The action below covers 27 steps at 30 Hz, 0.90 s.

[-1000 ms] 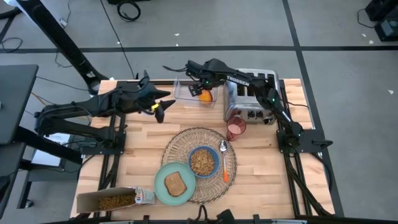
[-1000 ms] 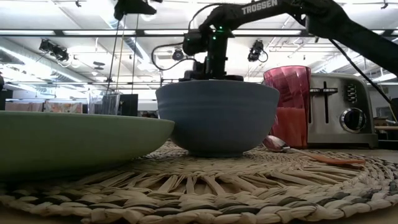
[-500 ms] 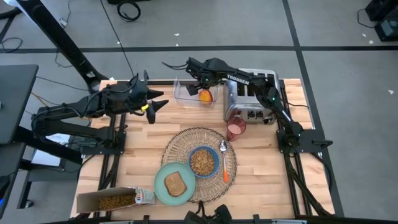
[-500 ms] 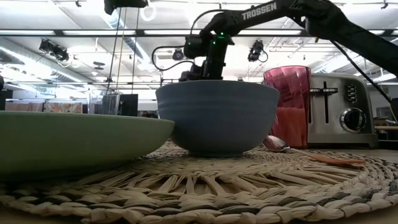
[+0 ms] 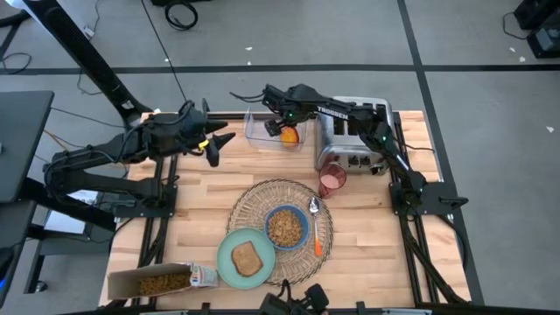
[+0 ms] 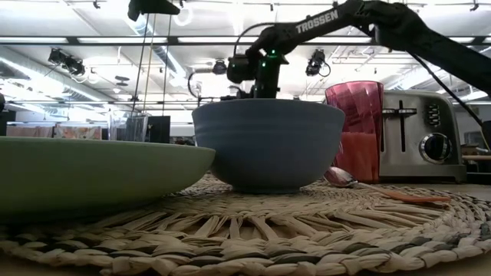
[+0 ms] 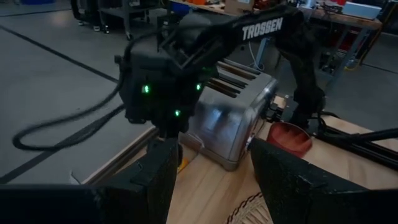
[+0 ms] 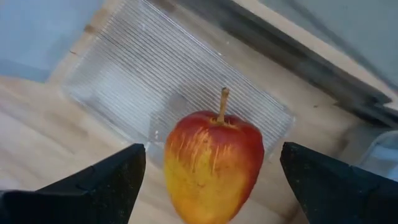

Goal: Arrange a breakfast setting
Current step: Put the red apple to the top right of the blue bowl on the placemat

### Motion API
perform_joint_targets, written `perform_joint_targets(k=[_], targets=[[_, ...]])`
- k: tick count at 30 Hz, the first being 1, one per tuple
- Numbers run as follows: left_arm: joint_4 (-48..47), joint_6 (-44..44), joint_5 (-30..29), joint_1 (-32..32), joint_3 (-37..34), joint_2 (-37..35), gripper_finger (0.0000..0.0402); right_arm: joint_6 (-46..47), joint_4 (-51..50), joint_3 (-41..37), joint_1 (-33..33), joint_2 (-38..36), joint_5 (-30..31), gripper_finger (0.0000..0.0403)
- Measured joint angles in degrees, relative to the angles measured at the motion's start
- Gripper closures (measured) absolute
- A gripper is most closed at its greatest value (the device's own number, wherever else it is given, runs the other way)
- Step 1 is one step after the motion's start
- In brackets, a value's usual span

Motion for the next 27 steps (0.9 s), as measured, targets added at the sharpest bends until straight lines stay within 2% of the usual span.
perform_joint_targets(k=[8,19,27], targets=[[0.17,-0.47,0.0,0.33,0.0,0.02,0.0191,-0.35,-0.74,-0.56,-0.2,3.1,-1.13,0.0029],[0.63,-0.65,-0.68,0.33,0.0,0.02,0.0191,-0.89,3.09,-5.91,-0.91,2.64,-5.2,0.0023],[0.73,-0.66,-1.17,0.33,0.0,0.02,0.0191,-1.28,2.72,-5.42,-1.03,2.86,-5.6,0.0028]])
